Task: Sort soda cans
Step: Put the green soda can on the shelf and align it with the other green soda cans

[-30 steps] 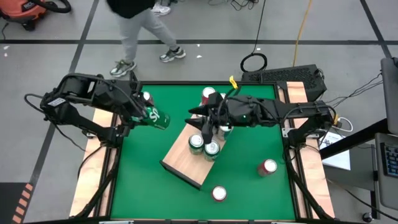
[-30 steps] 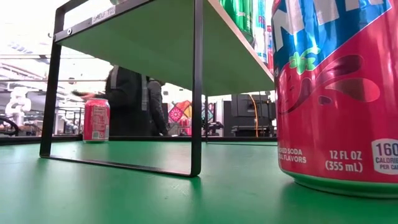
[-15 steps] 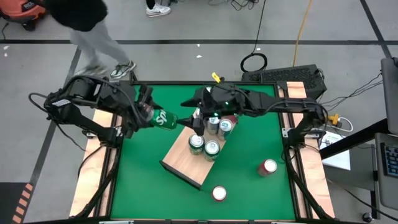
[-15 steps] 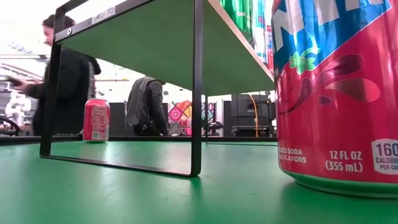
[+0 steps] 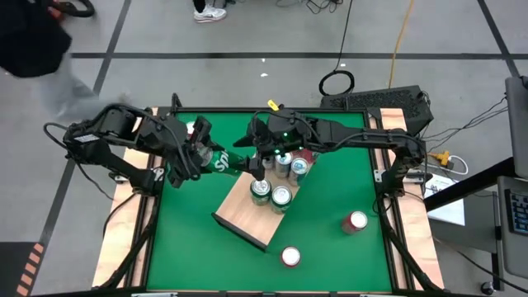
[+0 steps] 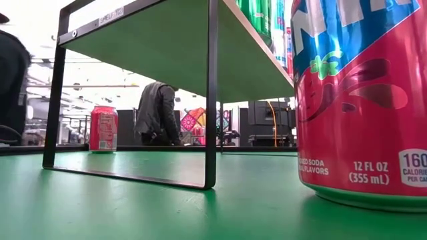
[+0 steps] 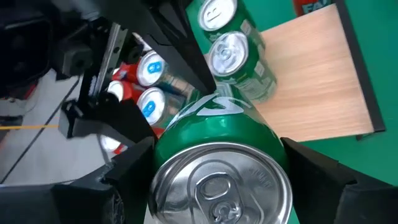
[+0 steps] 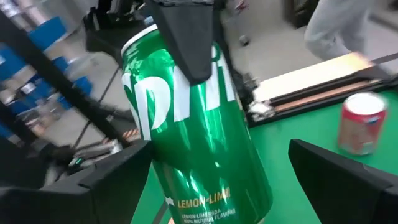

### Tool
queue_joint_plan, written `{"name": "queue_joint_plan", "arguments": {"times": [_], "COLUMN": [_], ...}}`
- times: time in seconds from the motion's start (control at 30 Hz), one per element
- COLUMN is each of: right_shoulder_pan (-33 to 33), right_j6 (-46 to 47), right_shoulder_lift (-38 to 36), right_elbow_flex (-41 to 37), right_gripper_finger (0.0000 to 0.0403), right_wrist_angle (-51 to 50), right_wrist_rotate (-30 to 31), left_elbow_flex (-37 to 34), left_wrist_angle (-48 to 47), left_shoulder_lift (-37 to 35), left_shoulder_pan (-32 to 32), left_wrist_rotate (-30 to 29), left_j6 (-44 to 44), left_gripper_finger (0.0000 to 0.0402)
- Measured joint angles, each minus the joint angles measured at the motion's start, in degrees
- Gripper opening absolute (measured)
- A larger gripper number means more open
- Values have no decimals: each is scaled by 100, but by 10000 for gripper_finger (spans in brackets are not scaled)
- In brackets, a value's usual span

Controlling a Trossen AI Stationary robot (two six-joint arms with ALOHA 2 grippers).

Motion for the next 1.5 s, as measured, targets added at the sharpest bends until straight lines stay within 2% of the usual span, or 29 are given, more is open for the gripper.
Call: {"name": "queue_joint_plan", "arguments": {"times": [0.3, 0.57, 0.77, 0.9, 1.03, 1.23, 1.5], "right_shoulder_pan": [-52, -52, -54, -54, -57, -52, -52], "right_j6": [19, -113, -190, -203, -174, -174, -178], "right_shoulder_lift": [195, 208, 210, 203, 203, 187, 44], "right_elbow_flex": [1, -3, -3, -3, -4, -12, -12], "right_gripper_finger": [373, 369, 336, 316, 314, 309, 303], "right_wrist_angle": [169, 59, -30, 16, 16, -24, 64], "right_wrist_rotate": [-951, -1183, -1443, -1455, -1445, -1443, -982], "left_elbow_flex": [-2, -2, -2, -2, -2, 2, 2], "left_wrist_angle": [281, 395, 440, 467, 512, 589, 535], "left_shoulder_lift": [159, 278, 300, 300, 280, 259, 136], "left_shoulder_pan": [-149, -149, -155, -156, -158, -151, -148], "left_wrist_rotate": [-204, -198, -182, -330, -674, -924, -1354], "left_j6": [282, 282, 273, 213, 195, -446, -1762], "left_gripper_finger": [282, 282, 282, 306, 345, 391, 398]}}
